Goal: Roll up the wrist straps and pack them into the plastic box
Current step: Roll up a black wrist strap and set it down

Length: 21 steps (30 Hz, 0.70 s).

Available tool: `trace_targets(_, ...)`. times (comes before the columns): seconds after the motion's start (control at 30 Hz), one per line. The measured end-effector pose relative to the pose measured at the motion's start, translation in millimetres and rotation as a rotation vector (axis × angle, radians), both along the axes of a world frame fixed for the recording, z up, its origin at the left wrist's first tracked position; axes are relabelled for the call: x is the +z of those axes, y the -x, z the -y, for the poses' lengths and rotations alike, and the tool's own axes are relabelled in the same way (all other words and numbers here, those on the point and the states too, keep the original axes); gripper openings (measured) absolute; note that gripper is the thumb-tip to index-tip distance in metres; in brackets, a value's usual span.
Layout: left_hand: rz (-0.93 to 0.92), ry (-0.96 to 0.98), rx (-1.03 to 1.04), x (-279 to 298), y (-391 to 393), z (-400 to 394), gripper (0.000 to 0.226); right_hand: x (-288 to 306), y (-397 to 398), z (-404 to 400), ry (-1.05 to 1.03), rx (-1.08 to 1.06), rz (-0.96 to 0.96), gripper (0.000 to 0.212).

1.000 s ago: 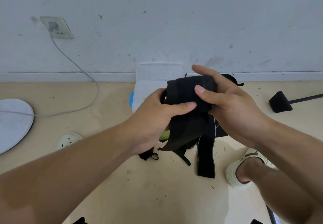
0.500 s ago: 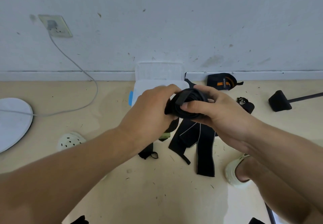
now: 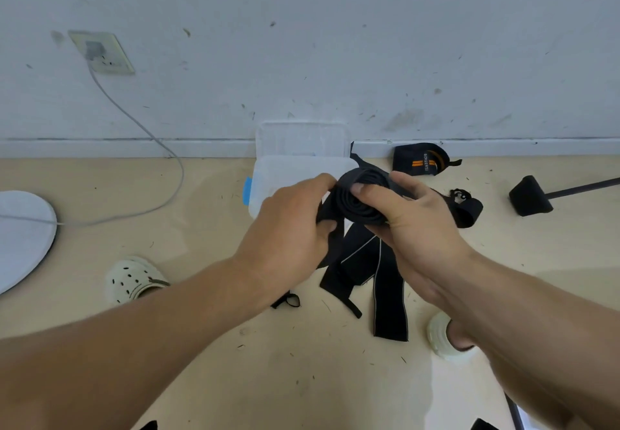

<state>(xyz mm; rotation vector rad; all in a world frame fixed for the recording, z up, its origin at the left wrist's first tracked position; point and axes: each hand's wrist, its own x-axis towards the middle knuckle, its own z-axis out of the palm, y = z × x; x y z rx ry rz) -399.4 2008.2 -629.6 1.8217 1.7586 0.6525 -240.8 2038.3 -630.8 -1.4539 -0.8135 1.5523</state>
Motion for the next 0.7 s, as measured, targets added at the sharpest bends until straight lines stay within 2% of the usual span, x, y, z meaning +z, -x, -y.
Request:
trace_targets(0.03,0.067,0.011,0.021,-0.1,-2.7,1.5,0.027,-3.6,1.9,4.2,-0.023,0.014,0.017,0.070)
trace_targets(0.1,0.200,0.069,0.062,1.4,-7.9,4.7,0.032,-8.5,5.6,12.2,-0.086,0.050,0.049,0.043)
trace_targets(0.17,0.258,0.114,0.092,3.3,-11.1,6.9,0.041,-9.5,7.7,16.3,-0.132,0.092,0.067,0.030)
trace_targets(0.23,0.272,0.104,0.109,5.3,-11.1,6.4,0.038,-10.6,5.8,15.5,-0.174,0.162,0.080,0.038)
trace_targets(0.33,0.244,0.095,0.104,8.5,-4.3,3.0,0.027,-11.6,2.1,13.6,-0.200,0.248,0.116,0.080)
trace_targets(0.4,0.254,0.115,0.114,9.1,3.3,-1.7,0.027,-9.4,1.9,12.8,-0.195,0.264,0.160,0.096)
trace_targets(0.47,0.325,0.149,0.132,9.6,12.3,-8.2,0.032,-1.8,0.8,7.8,-0.165,0.220,0.185,0.092)
trace_targets(0.57,0.524,0.255,0.110,15.3,22.1,-14.5,0.038,9.5,-6.8,-7.2,-0.133,0.189,0.155,0.070)
trace_targets(0.7,0.755,0.392,0.012,20.1,22.6,-15.5,0.041,15.3,-14.0,-17.6,-0.082,0.382,0.053,0.081)
